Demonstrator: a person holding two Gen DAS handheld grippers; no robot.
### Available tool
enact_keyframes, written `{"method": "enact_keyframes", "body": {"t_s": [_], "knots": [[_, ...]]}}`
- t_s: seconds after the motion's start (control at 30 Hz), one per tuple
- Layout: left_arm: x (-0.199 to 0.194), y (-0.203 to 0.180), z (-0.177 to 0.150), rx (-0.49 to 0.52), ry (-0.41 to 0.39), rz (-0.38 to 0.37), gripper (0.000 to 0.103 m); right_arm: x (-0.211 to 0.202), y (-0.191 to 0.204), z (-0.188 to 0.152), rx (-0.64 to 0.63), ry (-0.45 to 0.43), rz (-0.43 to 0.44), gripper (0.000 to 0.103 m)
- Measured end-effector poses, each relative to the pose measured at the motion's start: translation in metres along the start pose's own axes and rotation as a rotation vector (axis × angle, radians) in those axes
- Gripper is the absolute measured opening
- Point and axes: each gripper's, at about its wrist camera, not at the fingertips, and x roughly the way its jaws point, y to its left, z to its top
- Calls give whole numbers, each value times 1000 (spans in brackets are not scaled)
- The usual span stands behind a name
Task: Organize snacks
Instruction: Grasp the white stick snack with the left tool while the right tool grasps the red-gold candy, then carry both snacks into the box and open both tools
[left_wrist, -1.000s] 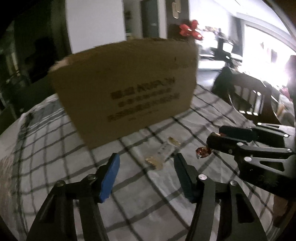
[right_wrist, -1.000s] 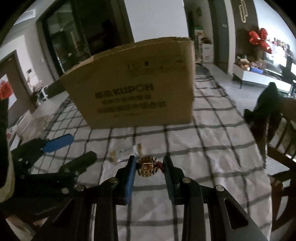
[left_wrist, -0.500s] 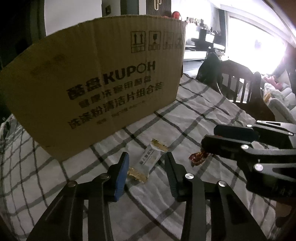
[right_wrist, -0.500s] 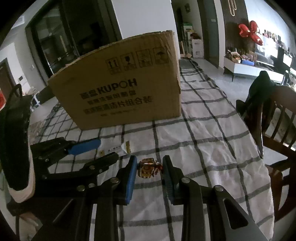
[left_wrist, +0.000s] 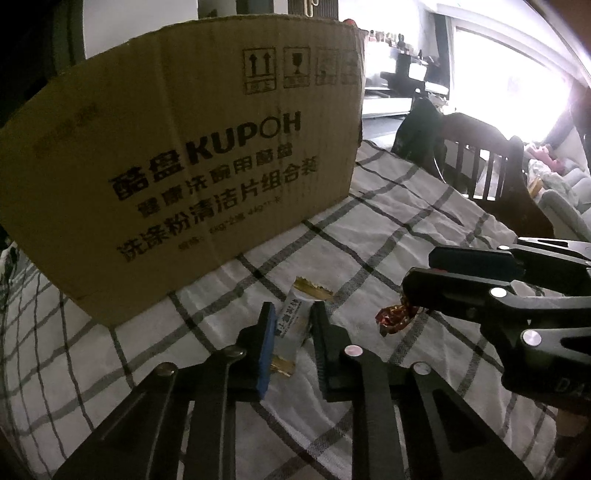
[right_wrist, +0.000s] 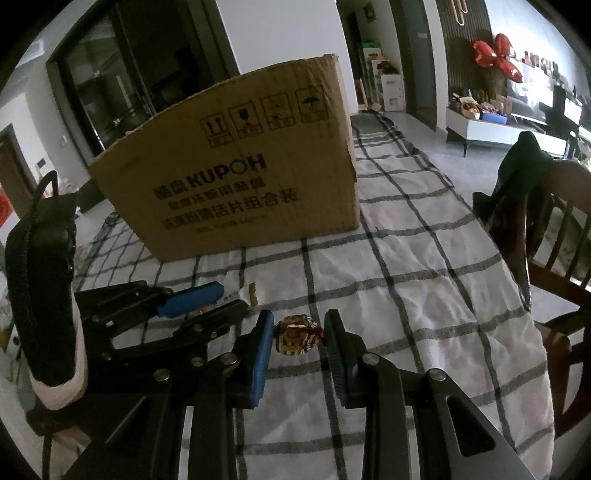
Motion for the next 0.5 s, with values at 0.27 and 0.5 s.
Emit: {"method": "enact_keyframes", "body": {"t_s": [0.27, 0.5], "knots": [[-30, 5, 5, -81, -62, 29, 20, -10, 2, 4, -9, -24, 19, 30], [-78, 9, 21, -144, -163, 80, 20, -38, 7, 19, -27, -92, 47, 30]]}}
